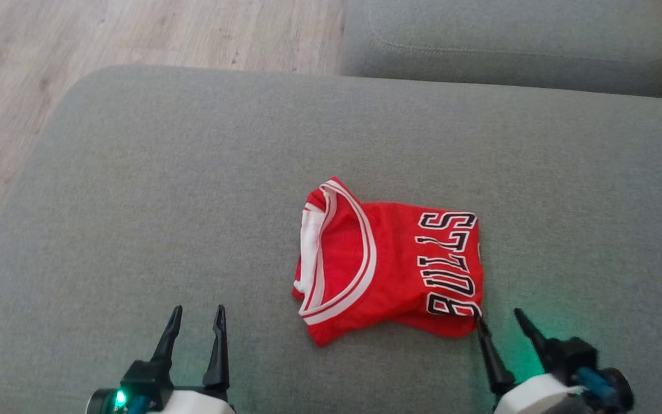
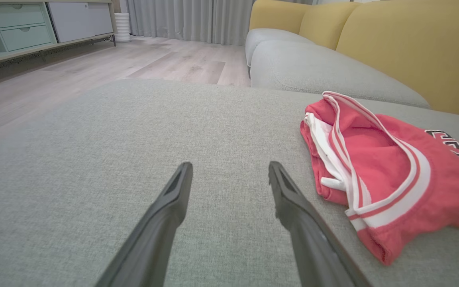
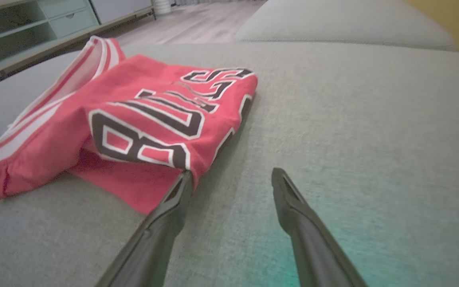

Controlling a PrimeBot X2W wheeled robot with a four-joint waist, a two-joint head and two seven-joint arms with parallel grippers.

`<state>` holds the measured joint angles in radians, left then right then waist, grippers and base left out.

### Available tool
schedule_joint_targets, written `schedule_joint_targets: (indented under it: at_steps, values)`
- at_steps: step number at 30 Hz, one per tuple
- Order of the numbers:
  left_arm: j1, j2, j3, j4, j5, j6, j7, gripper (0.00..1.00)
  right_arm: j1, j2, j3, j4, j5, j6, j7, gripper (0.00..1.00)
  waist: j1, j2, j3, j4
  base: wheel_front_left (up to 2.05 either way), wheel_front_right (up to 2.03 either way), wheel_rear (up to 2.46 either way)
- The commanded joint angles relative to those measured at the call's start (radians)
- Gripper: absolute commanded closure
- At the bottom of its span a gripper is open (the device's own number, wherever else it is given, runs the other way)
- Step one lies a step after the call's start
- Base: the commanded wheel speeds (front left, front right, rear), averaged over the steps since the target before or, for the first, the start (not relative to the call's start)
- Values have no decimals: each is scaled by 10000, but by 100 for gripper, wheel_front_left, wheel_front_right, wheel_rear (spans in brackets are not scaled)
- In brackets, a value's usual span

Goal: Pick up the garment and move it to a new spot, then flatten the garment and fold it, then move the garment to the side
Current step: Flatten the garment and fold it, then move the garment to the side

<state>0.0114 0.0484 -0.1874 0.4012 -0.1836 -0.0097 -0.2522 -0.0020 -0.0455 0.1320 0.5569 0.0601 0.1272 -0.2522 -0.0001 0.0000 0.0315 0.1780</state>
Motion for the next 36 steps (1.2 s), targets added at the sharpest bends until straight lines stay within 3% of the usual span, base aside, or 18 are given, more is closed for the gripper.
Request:
schedule_joint_targets:
  at_steps: [1, 9, 16, 27, 36]
  values:
    - [-118, 18, 426, -318, 74, 2, -95, 0, -106, -47, 47, -607, 158, 35, -94, 0, 1, 0, -98, -88, 0, 0, 0]
    - [-173, 18, 818, -496, 386, -61, -95, 0, -250, -47, -944, -2798, 894, 35, -95, 0, 1, 0, -346, -484, 0, 0, 0]
    - [-155, 18, 1053, -670, 833, -57, -95, 0, -377, -47, -1620, -3275, 1236, 35, -95, 0, 1, 0, -541, -762, 0, 0, 0]
    - [-3, 18, 1074, -741, 908, 105, -95, 0, -236, -47, -1589, -2669, 1154, 35, -95, 0, 1, 0, -564, -828, 0, 0, 0]
    - [-145, 18, 517, -600, 612, -10, -95, 0, -1400, -47, 440, -20, 2043, 35, 25, 0, 1, 0, -87, -187, 0, 0, 0]
